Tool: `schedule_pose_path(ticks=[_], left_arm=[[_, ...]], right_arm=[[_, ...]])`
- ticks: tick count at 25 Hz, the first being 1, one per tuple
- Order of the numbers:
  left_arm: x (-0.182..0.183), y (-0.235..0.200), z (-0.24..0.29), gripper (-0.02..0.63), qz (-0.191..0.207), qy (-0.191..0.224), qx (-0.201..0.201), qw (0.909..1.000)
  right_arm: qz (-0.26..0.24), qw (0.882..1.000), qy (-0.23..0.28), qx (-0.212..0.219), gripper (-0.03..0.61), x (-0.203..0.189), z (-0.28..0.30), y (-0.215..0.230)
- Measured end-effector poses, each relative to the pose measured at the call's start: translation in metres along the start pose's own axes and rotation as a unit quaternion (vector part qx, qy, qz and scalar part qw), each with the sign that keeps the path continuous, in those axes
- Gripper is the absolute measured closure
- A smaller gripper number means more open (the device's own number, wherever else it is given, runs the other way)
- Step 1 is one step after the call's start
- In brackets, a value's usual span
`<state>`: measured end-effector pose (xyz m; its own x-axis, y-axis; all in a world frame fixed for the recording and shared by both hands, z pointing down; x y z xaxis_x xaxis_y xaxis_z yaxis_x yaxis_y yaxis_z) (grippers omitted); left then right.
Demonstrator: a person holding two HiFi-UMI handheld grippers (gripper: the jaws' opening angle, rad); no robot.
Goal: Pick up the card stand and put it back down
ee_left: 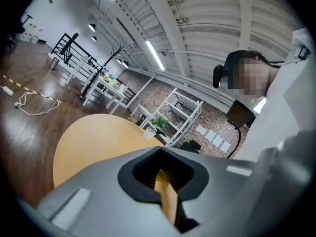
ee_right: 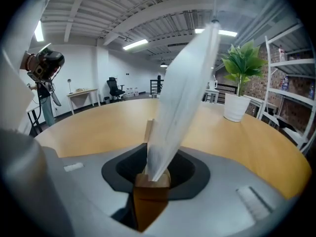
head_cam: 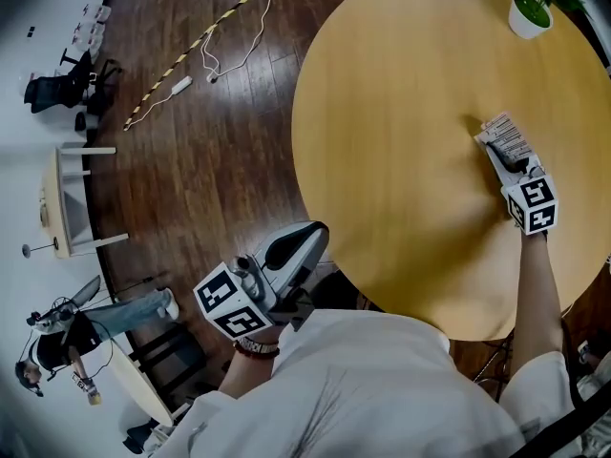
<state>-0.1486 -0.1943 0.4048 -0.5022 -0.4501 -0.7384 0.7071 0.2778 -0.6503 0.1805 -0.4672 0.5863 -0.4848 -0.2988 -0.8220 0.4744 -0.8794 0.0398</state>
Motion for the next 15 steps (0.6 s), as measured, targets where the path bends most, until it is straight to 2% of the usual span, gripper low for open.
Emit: schedule_pose_path(ticks=[4,7,11,15], left_arm=[[-0.005,0.004,0.004,0.626,0.003,-0.014,-0.014,0.9998],[-0.006,0.006,-0.002,0.626,-0.003,-0.009,-0.012,0.9999],[-0.004,0.008,-0.006,0.626,0.013,0.003,-0.015,0.9998],[-0.009,0.001,-0.005,0.626,0.02,0.002,-0.032,0.9993]], right_arm=[[0.008,1.0,-0.013,0.016,0.452,0.001,0.005,0.001],[0.008,0.999,-0.027,0.02,0.429,0.001,0.006,0.0],[0.026,0.999,-0.037,-0.002,0.376,-0.006,-0.007,0.001],[0.059,0.996,-0.042,-0.054,0.35,-0.029,-0.026,-0.007]])
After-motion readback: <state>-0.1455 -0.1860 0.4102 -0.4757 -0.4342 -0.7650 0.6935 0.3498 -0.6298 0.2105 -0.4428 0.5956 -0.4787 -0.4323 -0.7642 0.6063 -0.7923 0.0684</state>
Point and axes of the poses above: the fingertips, and each gripper's own axes: z forward along the fingers, y to its right, x out of its top, the point moved 10 cm from there along -z, backward along the fingers
